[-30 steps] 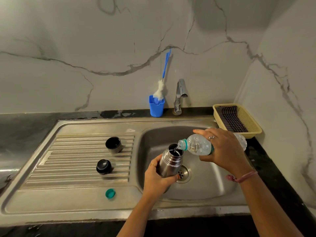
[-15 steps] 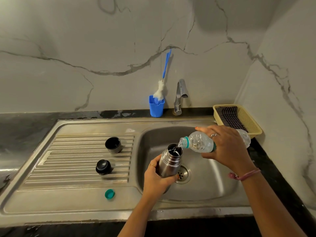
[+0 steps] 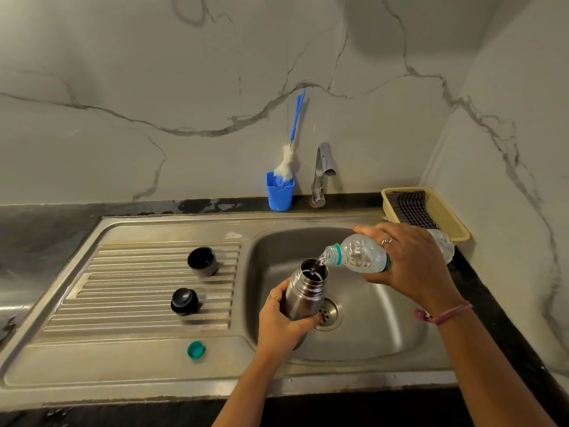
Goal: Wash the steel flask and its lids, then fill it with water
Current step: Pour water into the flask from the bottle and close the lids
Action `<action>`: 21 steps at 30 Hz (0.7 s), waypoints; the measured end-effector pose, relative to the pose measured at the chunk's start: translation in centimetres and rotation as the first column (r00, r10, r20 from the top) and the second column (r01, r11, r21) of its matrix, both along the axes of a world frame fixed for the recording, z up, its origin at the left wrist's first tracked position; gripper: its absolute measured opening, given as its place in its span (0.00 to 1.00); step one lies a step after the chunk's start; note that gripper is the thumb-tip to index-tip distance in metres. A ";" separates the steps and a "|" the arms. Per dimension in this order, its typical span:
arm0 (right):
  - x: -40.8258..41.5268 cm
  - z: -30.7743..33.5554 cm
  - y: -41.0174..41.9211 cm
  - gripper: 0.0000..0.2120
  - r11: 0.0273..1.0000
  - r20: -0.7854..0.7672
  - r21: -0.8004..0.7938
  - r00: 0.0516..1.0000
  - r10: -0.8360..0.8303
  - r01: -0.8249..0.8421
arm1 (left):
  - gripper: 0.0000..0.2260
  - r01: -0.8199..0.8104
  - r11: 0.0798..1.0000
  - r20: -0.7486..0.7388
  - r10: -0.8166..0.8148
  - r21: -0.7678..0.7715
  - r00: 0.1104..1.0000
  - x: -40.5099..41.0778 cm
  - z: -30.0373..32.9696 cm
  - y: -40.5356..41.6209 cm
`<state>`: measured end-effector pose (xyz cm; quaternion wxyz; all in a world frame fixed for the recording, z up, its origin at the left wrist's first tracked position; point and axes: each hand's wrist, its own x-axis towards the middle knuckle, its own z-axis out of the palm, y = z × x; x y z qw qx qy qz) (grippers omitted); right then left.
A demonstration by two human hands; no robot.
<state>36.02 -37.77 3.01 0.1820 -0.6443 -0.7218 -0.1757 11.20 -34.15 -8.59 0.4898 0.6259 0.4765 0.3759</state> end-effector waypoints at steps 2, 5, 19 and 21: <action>0.1 0.1 0.0 0.45 1.000 0.012 0.016 1.000 -0.001 0.001 | 0.35 0.000 1.000 0.001 0.000 -0.006 1.000 0.0 -0.1 0.0; 0.3 0.2 -0.2 0.45 1.000 0.029 0.026 1.000 -0.008 0.007 | 0.35 0.006 1.000 0.000 -0.006 -0.008 1.000 0.1 -0.2 0.0; 0.8 1.8 -0.3 0.44 0.997 0.094 0.073 0.995 -0.037 0.030 | 0.35 -0.001 1.000 0.014 0.001 0.000 1.000 0.7 -0.4 0.3; 1.0 2.0 -0.2 0.44 0.997 0.100 0.069 0.995 -0.031 0.024 | 0.36 0.001 1.000 0.018 -0.001 -0.002 1.000 0.8 -0.4 0.3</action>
